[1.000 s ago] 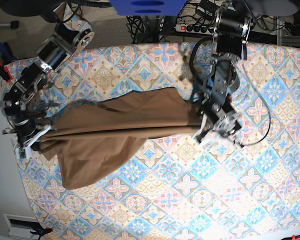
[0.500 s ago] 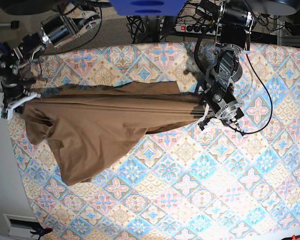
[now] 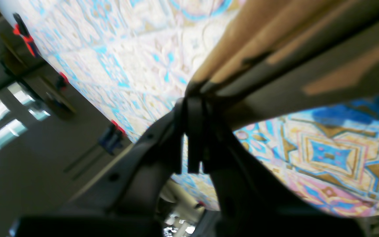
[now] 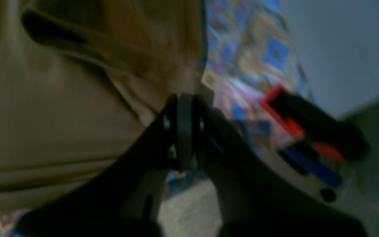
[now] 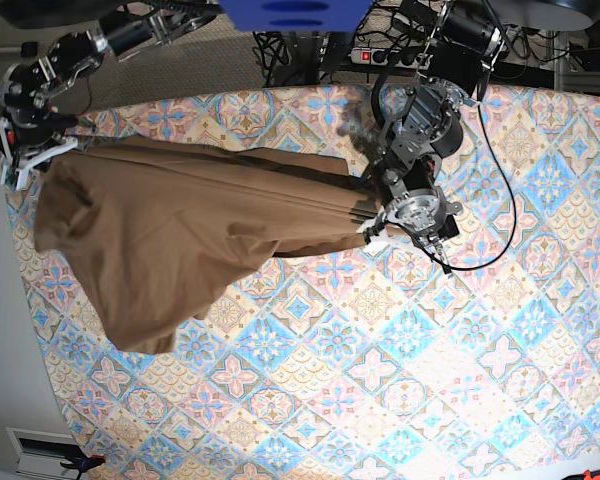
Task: Layout the t-shirt on the table in an organized manner, then fold the t-shirt properly
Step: 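Draw both grippers back along the shirt edge, laying it down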
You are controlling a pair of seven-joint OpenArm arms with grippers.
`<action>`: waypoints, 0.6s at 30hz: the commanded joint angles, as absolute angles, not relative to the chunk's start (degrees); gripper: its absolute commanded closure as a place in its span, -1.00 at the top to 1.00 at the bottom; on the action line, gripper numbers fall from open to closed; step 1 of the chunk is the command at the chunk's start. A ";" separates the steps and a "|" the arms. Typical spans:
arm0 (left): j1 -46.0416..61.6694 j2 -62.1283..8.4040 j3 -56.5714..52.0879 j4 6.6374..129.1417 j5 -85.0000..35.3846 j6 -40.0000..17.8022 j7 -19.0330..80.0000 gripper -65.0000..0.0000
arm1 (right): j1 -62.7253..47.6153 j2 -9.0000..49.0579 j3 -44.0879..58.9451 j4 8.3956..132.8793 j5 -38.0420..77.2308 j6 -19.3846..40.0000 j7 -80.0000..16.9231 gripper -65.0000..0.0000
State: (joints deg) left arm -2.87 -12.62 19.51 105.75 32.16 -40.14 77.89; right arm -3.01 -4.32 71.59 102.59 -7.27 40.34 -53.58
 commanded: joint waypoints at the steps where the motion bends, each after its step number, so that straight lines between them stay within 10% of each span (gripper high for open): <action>1: -3.47 -12.97 19.30 106.77 36.09 -40.00 80.00 -0.88 | -3.65 -4.62 71.69 103.96 -6.90 40.00 -52.62 -1.00; 9: -3.38 -11.30 18.77 117.76 33.01 -40.00 80.00 -0.62 | -5.14 -7.08 71.69 105.36 -6.99 40.00 -52.62 -1.00; 18: -3.12 -3.91 7.08 120.31 22.73 -40.00 80.00 0.30 | -5.23 -7.08 71.34 105.36 -6.99 40.00 -52.62 -0.58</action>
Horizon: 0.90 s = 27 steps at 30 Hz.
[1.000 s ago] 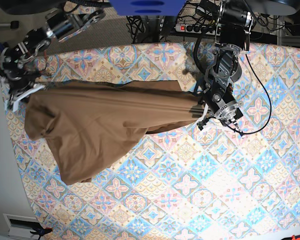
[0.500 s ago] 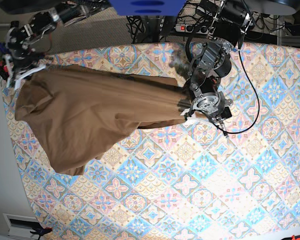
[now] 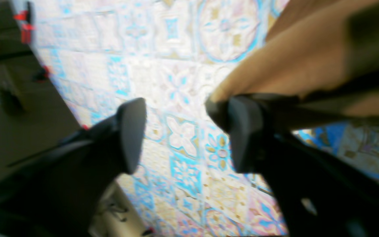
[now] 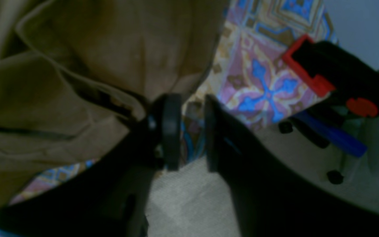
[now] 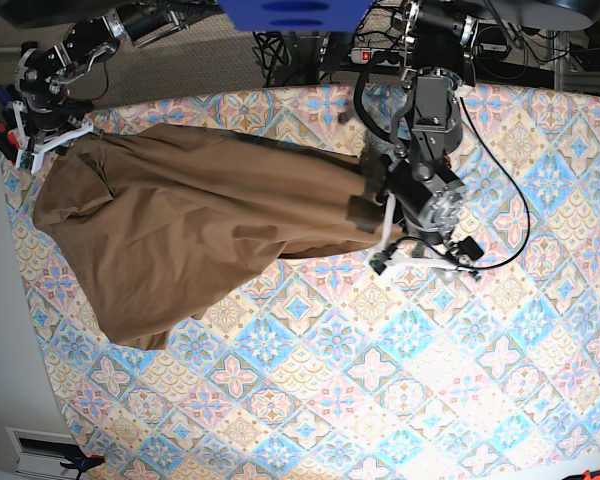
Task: Layout the t-shirt on the table in an organized manner, then fold the t-shirt properly
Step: 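Draw both grippers back along the shirt edge, laying it down, then release the shirt with the left gripper and regrasp the bunched fabric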
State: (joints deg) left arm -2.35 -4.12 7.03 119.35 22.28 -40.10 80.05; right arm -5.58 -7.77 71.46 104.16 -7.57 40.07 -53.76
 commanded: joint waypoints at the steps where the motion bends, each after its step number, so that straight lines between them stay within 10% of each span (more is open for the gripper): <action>1: -2.51 -4.00 6.20 120.31 21.85 -40.00 80.00 0.35 | -5.23 -7.08 71.34 105.36 -6.99 40.00 -52.62 -0.53; 19: -7.34 9.00 -0.66 116.53 21.23 -40.00 78.46 0.37 | -4.97 -7.08 71.34 106.95 -6.99 40.00 -52.00 -0.45; 27: -13.67 9.00 -0.92 97.10 11.82 -40.00 70.81 0.37 | -4.88 -7.08 71.34 106.95 -6.99 40.00 -52.00 -0.45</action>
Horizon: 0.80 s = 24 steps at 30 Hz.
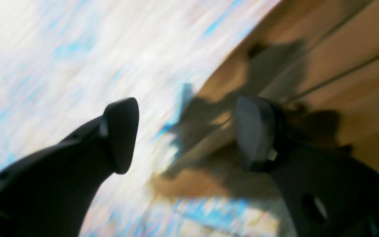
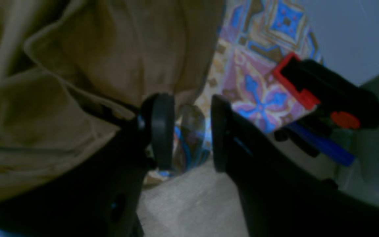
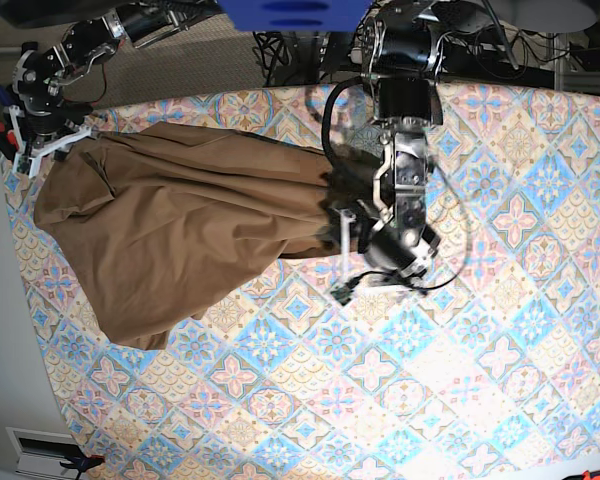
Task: Layout the t-shirt on the table in an organized manner, then fold the t-shirt properly
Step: 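Release the shirt with the left gripper and regrasp the bunched fabric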
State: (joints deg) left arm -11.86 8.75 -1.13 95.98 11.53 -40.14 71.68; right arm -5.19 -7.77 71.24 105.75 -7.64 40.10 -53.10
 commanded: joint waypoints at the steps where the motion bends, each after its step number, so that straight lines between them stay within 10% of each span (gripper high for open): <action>1: -14.90 9.00 -0.66 94.90 10.51 -40.00 69.93 0.37 | -4.88 -7.08 71.34 106.95 -6.99 40.00 -52.00 -0.45; 11: -25.98 9.00 -0.66 70.99 4.35 -40.00 64.57 0.36 | -5.14 -7.08 71.34 106.95 -6.99 40.00 -52.00 -0.45; 24: -24.40 8.31 4.70 71.34 -0.84 -40.00 64.84 0.36 | -5.14 -7.08 71.34 106.95 -6.99 40.00 -52.09 -0.45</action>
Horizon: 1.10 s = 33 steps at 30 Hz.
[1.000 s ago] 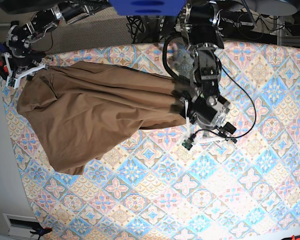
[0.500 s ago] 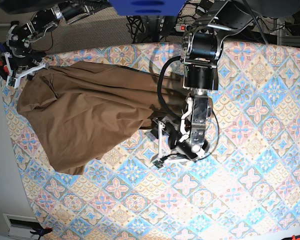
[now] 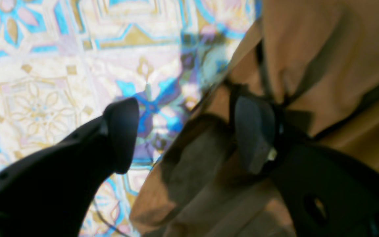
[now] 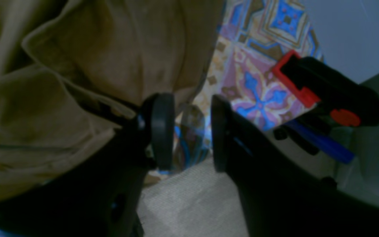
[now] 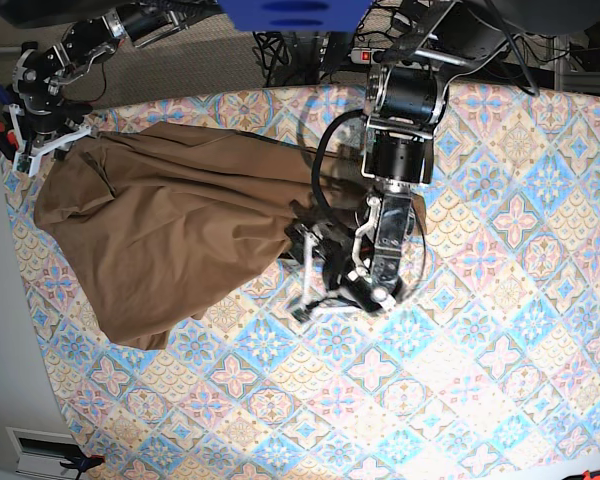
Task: Layout the t-shirt on the table in an organized manner, then fold the t-shirt properly
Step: 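Release the shirt with the left gripper and regrasp the bunched fabric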
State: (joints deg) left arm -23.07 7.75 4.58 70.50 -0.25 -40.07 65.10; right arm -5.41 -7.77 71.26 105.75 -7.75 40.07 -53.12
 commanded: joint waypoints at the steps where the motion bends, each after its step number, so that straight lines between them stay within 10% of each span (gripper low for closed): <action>1: -23.87 7.78 6.64 71.34 -1.01 -40.00 64.13 0.36 | -5.14 -7.08 71.34 106.95 -6.99 40.00 -52.18 -0.45; 10: -22.02 7.69 8.22 65.89 -0.66 -40.00 59.91 0.26 | -5.23 -7.08 71.34 107.03 -6.99 40.00 -52.26 -0.45; 21: -22.64 5.85 7.87 59.82 -0.84 -40.00 54.73 -1.00 | -6.20 -7.08 71.34 107.03 -6.99 40.00 -52.18 -0.45; 33: -22.37 4.62 -13.49 72.22 -0.75 -40.00 57.63 -1.00 | -6.46 -7.08 71.34 108.97 -6.73 40.00 -52.00 -0.45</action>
State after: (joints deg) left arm -20.51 4.49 -13.67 70.98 0.01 -39.88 58.52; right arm -6.81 -7.77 71.26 107.61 -7.77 40.07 -53.34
